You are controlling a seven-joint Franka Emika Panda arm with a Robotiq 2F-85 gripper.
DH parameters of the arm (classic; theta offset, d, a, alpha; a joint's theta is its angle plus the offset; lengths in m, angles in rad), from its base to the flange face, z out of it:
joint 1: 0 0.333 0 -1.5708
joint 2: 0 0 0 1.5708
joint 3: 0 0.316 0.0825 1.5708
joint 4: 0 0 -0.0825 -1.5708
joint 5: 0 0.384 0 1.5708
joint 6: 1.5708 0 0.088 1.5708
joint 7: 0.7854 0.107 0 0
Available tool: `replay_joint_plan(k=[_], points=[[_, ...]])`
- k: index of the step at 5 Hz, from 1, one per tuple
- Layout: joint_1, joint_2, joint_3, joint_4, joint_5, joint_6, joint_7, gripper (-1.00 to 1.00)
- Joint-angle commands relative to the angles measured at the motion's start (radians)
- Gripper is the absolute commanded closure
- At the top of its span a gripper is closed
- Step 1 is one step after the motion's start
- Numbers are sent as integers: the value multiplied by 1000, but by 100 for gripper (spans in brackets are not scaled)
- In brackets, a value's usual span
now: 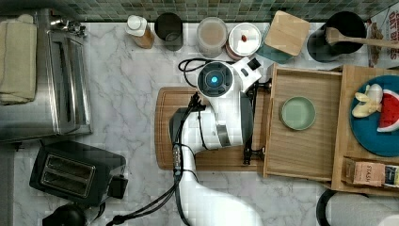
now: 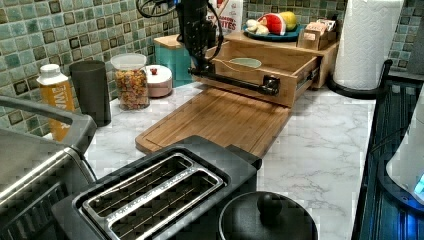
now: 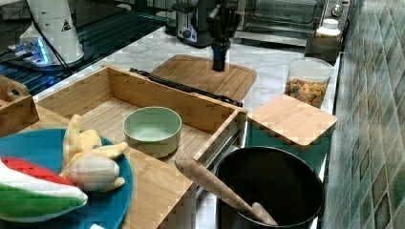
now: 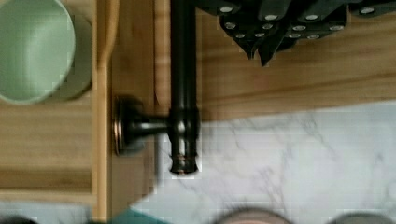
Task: Close the drawer.
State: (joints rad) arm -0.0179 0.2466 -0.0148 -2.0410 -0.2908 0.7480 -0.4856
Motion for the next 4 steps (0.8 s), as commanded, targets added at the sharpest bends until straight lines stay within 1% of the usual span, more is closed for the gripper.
replay_joint_plan(k=[1,2,3,4], points=[[16,74,12,-4,27,24,-2,100],[28,61,-2,-30,-16,37,7,100],[18,44,-4,-26,-16,-8,-36,100],[1,27,-14,-55,-34,20,-63,100]])
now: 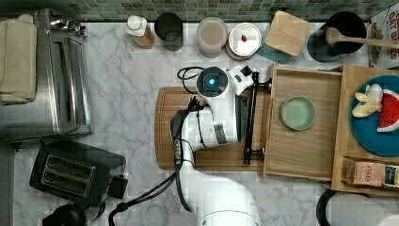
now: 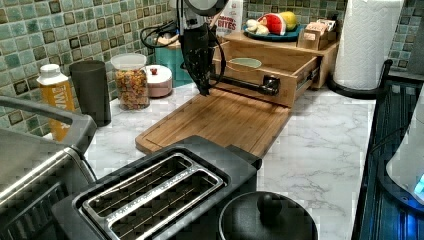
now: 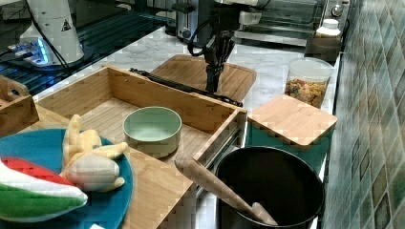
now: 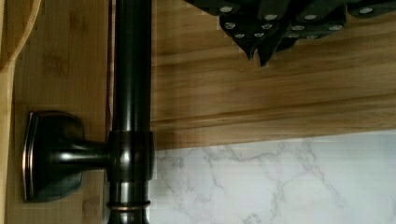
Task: Close the drawer.
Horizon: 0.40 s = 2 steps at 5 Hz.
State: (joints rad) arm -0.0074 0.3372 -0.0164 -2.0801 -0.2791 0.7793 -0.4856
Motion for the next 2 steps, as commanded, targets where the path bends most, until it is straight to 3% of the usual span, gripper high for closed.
replay_joint_plan(k=[1,2], points=[[-46,-65,-11,-22,-18,-9,-101,100],[-71,-72,-19,-41,-17,17,-132,100]])
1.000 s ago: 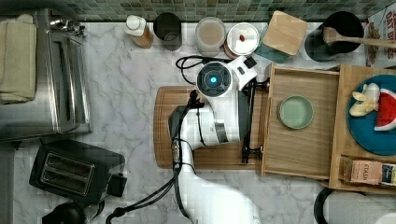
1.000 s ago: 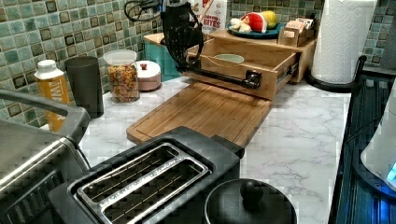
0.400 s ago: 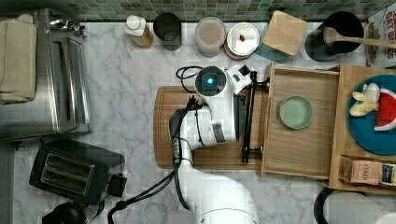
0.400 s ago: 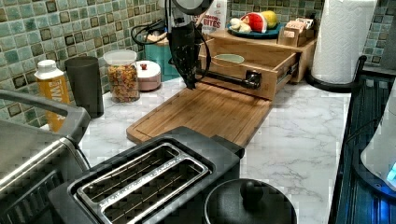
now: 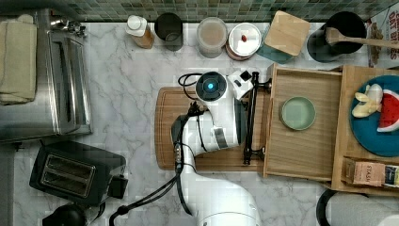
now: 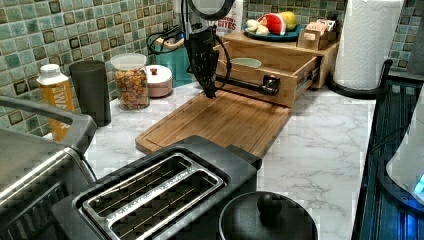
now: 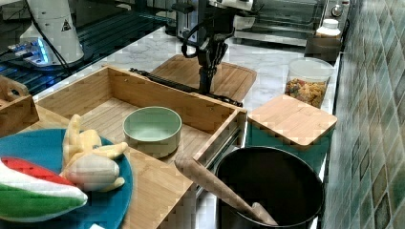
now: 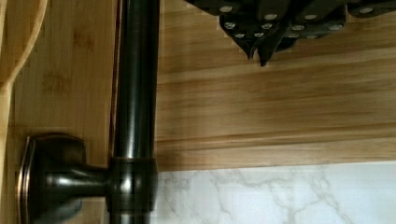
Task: Close the drawer.
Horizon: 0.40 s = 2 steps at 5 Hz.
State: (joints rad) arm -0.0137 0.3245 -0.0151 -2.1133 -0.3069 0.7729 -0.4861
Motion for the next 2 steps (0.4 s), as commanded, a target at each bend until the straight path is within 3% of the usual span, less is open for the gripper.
replay_joint_plan(k=[1,2], points=[[-96,-81,-37,-54,-8,68,-166,100],[-143,-91,-54,-65,7,77,-243,100]])
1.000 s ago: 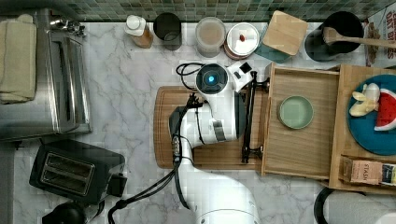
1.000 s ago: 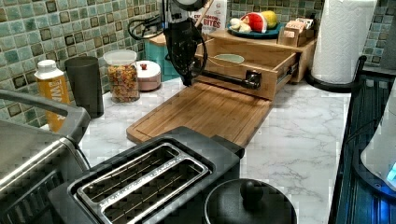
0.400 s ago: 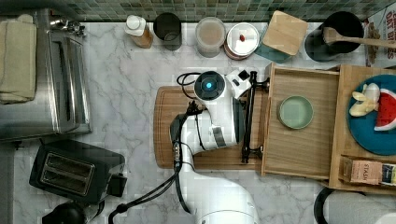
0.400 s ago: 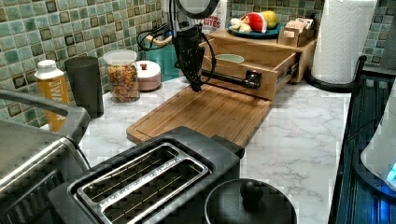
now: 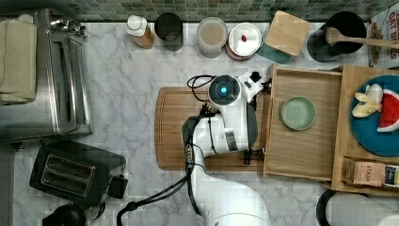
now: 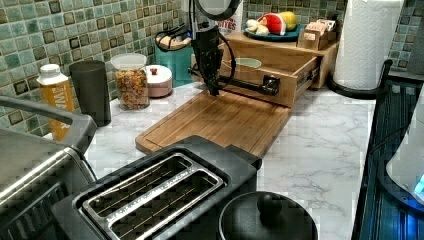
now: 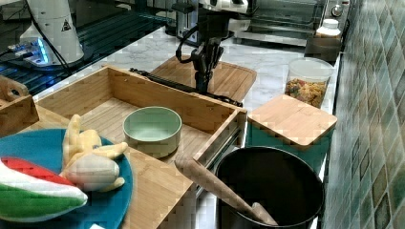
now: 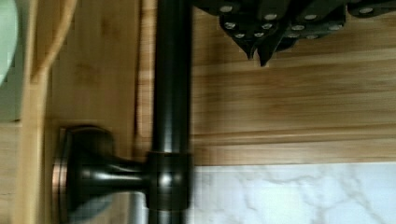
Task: Close the drawer.
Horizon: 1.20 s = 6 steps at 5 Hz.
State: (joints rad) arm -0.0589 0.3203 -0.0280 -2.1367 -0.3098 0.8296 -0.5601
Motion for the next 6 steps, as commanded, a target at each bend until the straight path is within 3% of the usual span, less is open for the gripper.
replay_joint_plan(k=[1,3,4,6], points=[[-147,-105,-70,-50,-5,34,-227,100],[-283,-75,-132,33,68,-3,-372,100],[-375,-46,-132,98,155,-28,-466,100],[-519,46,-148,230,261,33,-735,100]])
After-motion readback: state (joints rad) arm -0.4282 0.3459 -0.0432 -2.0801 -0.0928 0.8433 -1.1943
